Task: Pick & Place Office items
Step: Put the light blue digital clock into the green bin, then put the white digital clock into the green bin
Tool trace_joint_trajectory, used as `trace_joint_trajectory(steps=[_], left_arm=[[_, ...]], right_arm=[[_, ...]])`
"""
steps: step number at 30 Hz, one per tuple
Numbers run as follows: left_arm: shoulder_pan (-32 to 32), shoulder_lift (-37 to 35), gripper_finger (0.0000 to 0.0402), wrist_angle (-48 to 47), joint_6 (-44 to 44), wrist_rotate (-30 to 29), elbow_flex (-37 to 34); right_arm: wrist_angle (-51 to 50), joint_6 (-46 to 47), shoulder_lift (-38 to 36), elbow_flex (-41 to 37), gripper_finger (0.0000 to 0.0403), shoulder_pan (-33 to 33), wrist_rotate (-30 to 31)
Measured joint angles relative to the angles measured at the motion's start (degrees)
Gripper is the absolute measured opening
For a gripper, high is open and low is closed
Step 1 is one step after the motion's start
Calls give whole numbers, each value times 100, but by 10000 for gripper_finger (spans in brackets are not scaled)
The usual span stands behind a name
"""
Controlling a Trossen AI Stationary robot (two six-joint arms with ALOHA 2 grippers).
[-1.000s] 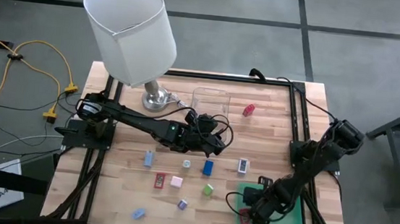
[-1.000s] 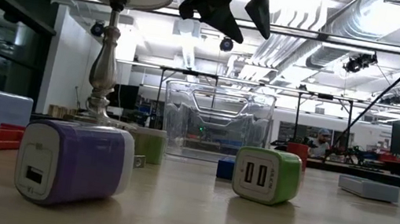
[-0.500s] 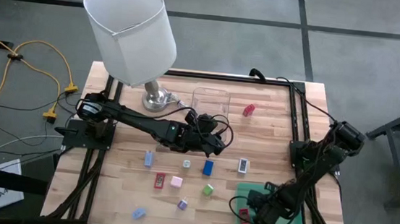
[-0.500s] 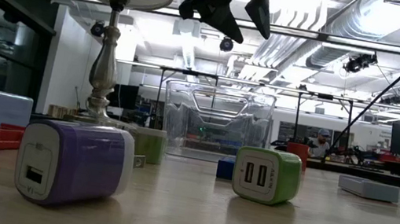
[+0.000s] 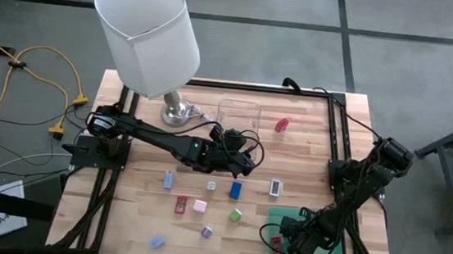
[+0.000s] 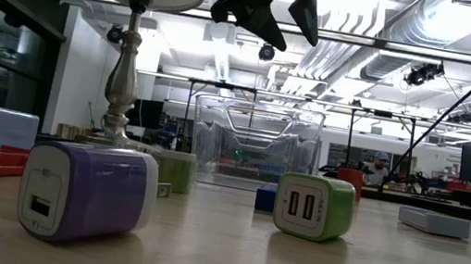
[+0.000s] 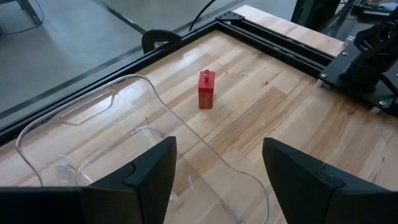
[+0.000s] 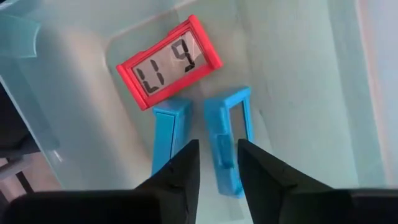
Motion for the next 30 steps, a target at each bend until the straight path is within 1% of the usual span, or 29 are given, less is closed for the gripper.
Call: trace_joint_trajectory(steps=[15,30], left_arm=[[-2,0,230,0,0,-1,0],[0,0,230,0,2,0,0]], right_arm=[[-4,-45,-52,0,103,-113,45],[-497,-356,-974,0,103,-464,844]])
